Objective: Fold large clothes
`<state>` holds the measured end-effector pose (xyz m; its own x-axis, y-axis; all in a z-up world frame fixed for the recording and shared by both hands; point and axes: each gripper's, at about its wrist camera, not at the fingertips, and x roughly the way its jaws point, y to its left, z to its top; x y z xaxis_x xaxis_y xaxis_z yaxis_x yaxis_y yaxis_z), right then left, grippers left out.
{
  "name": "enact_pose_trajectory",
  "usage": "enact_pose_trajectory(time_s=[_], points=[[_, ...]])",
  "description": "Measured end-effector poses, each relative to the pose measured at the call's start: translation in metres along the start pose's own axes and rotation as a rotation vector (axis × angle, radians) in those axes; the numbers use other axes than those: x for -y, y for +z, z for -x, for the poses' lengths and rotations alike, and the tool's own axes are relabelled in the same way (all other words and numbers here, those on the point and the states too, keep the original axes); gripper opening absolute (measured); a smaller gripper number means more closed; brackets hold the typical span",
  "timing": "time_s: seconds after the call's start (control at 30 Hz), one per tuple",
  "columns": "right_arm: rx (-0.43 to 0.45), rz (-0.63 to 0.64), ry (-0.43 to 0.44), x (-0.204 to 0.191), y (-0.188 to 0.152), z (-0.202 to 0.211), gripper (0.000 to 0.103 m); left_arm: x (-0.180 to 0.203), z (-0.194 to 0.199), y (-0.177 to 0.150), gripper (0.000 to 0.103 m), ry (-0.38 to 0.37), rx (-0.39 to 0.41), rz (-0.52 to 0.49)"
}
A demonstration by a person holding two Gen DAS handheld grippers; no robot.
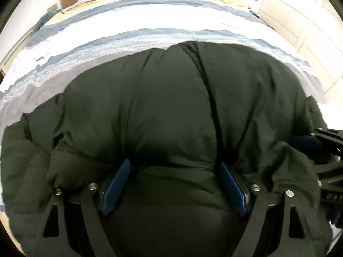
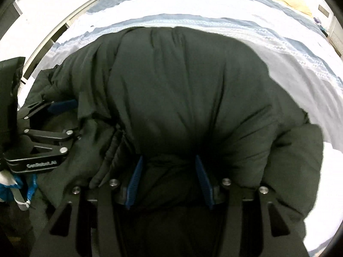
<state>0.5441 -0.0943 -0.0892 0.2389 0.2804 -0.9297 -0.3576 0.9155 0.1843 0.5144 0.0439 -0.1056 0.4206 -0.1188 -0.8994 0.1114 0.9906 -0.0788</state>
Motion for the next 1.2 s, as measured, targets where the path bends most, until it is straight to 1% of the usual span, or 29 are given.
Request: enact_pose_trajectory(time_s=[0.07,0.13,0.27,0.4,0.47,0.5,0.57,0.63,0.73,0.83,0.93,1.0,1.1,1.2], points=[[-0.007,-0.001,-0.007,-0.001,0.002,0.012,0.049,-0.004,0.016,0.001,0.082,-0.022,-0.005,0.006],[0.001,0.02,-0.027,-0.004,0.005,0.03,0.049,-0.008,0.033,0.005,0.082,-0.027,0.014,0.008],[0.069,0.044,-0.026,-0.008,0.02,0.069,0.049,-0.019,0.066,0.027,0.082,0.012,0.093,0.009],[0.142,0.026,-0.014,-0.005,0.051,0.087,0.049,-0.029,0.062,0.058,0.082,0.03,0.116,0.022],[0.156,0.024,-0.017,-0.008,0.07,0.08,0.049,-0.03,0.05,0.068,0.082,0.034,0.109,0.028],[0.153,0.029,-0.02,-0.009,0.075,0.074,0.049,-0.031,0.04,0.071,0.082,0.035,0.093,0.033],[0.13,0.037,-0.03,-0.011,0.085,0.054,0.049,-0.031,0.023,0.07,0.082,0.037,0.062,0.038],[0.093,0.033,-0.04,-0.01,0.087,0.032,0.049,-0.03,0.009,0.066,0.084,0.053,0.053,0.022],[0.059,0.027,-0.05,-0.004,0.082,0.005,0.049,-0.029,-0.003,0.054,0.088,0.058,0.052,0.013],[0.055,0.014,-0.034,0.0,0.074,-0.009,0.05,-0.031,-0.01,0.048,0.089,0.057,0.054,0.007],[0.044,0.021,-0.031,0.001,0.075,-0.01,0.05,-0.032,-0.004,0.047,0.089,0.051,0.049,0.01],[0.044,0.033,-0.042,-0.002,0.074,0.0,0.05,-0.031,0.009,0.045,0.088,0.044,0.055,0.018],[0.069,0.041,-0.022,-0.012,0.065,0.021,0.05,-0.026,0.037,0.028,0.087,0.022,0.089,0.031],[0.068,0.032,0.01,-0.022,0.044,0.035,0.05,-0.019,0.051,0.008,0.087,0.014,0.093,0.031]])
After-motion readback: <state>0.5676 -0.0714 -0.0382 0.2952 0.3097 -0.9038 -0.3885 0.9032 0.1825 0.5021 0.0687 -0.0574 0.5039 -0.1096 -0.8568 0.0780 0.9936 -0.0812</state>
